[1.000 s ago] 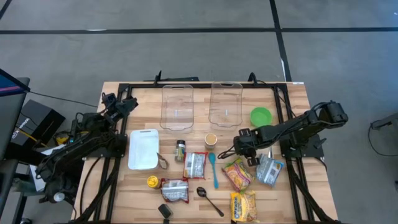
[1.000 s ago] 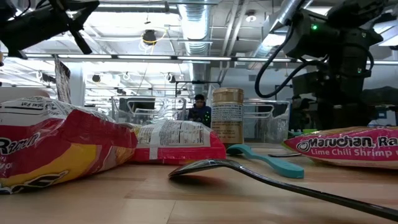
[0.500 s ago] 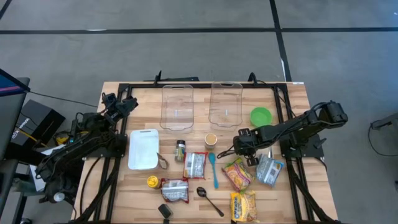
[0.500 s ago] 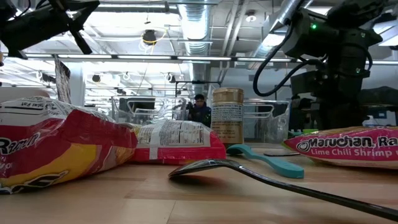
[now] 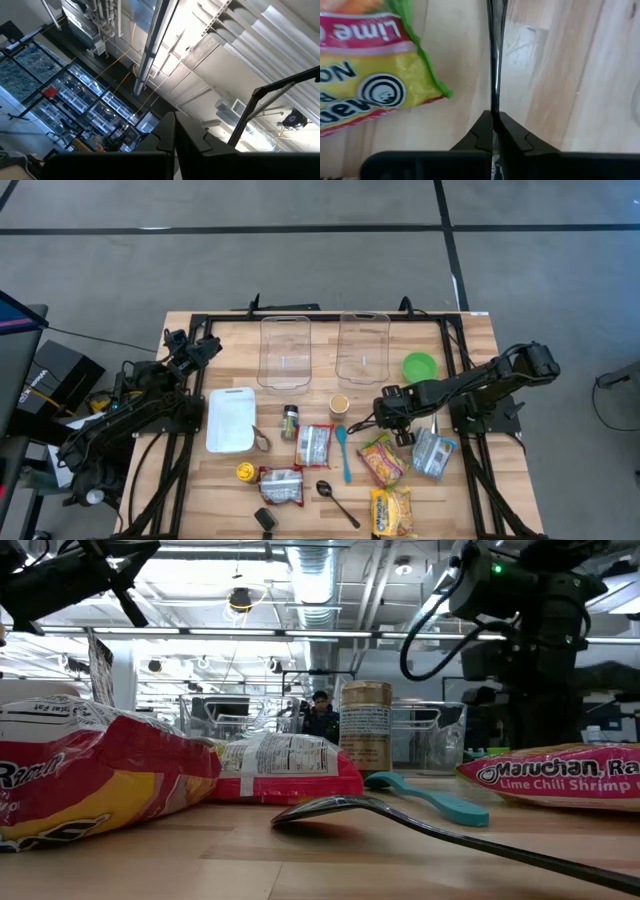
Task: Pick & Place Food Item
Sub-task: Put the top black spoon into the white bin
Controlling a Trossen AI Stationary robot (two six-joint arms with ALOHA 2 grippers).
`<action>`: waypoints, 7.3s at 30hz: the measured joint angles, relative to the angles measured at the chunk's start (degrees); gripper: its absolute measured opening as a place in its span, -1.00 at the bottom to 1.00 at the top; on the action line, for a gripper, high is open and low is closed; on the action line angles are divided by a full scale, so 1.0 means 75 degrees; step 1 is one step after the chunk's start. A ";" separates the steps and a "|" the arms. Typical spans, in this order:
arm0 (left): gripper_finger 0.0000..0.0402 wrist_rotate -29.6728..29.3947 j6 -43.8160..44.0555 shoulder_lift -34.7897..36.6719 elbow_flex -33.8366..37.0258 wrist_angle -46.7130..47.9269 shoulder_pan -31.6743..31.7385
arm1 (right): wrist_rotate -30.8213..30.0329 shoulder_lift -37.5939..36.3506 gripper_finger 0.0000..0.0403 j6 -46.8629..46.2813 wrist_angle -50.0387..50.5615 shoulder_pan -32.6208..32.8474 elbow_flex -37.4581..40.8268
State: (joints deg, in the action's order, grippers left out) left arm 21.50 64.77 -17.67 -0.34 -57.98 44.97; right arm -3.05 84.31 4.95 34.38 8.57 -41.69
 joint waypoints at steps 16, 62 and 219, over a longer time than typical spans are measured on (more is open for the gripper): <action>-1.00 0.0000 0.0003 0.0000 0.0000 0.0000 -0.0001 | -0.0210 -0.0003 -0.99 0.0162 0.2636 0.0624 -0.2998; -1.00 -0.0883 -0.1988 -0.2879 -0.2464 0.1471 -0.1539 | -0.5092 0.0169 -0.98 -0.2235 -0.0820 -0.1365 -0.5044; -0.98 -0.4561 -0.3050 -0.6809 -0.4626 0.2750 -0.4599 | -0.5373 -0.0148 -0.19 -0.1605 0.0340 -0.0495 -0.5368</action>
State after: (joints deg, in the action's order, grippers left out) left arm -12.71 41.90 -68.74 -35.04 -37.35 10.48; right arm -43.35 83.20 -7.08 36.93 4.86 -81.95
